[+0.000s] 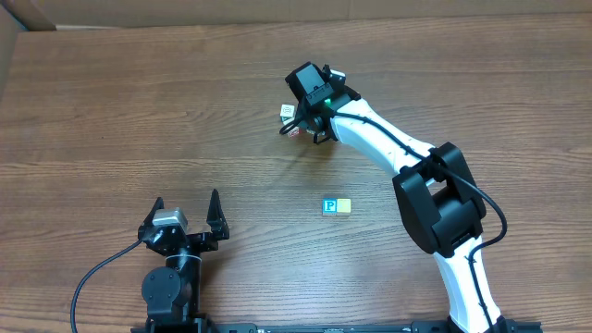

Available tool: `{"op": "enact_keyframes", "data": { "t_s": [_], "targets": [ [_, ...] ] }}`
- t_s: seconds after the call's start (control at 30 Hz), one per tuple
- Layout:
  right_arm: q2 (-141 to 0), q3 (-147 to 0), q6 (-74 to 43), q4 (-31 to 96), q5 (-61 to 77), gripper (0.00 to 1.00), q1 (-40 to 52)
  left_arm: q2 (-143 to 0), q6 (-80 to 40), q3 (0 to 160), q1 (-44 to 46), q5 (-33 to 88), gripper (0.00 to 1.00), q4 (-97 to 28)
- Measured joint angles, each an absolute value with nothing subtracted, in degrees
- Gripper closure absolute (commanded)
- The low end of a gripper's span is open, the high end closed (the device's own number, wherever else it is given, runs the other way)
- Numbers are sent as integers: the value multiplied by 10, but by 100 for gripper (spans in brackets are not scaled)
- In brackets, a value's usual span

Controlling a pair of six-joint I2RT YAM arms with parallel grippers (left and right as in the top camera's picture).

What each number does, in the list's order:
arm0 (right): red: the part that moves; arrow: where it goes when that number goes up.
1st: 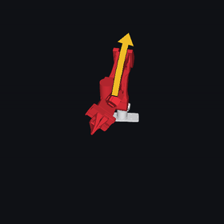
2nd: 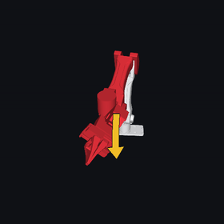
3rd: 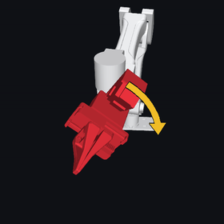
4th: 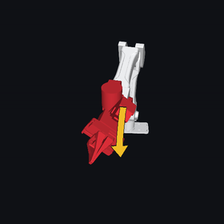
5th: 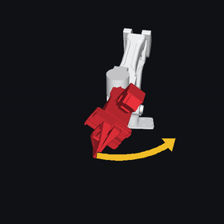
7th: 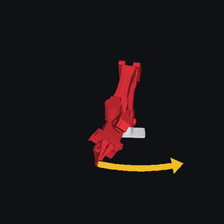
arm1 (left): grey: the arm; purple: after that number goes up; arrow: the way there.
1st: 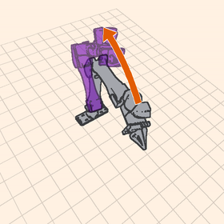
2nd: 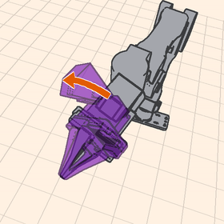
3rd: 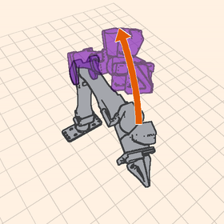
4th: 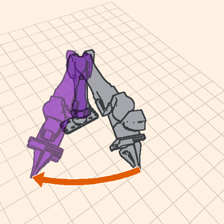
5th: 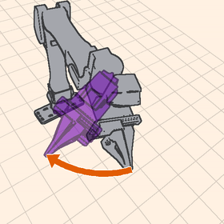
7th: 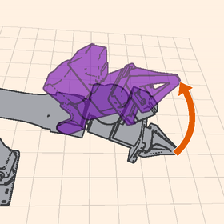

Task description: Flip 5 blocks

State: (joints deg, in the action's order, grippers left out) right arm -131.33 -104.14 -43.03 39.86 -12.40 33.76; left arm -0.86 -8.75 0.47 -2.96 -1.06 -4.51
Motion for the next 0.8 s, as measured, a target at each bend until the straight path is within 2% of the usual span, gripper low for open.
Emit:
{"op": "enact_keyframes", "data": {
  "t_s": [0.1, 0.37, 0.53, 0.63, 0.8],
  "targets": [
    [-1313, -1041, -435, 395, -121, 54, 337, -9, -88, 5, -30, -11, 0, -45],
    [-1313, -1038, -442, 402, -109, 49, 337, -9, -88, 5, -30, -11, 0, -45],
    [-1313, -1037, -457, 402, -107, 51, 337, -9, -88, 5, -30, -11, 0, -45],
    [-1313, -1035, -463, 402, -107, 58, 337, -9, -88, 5, -30, -11, 0, -45],
    [-1313, -1034, -467, 408, -107, 58, 337, -9, -88, 5, -30, -11, 0, -45]
  ]
}}
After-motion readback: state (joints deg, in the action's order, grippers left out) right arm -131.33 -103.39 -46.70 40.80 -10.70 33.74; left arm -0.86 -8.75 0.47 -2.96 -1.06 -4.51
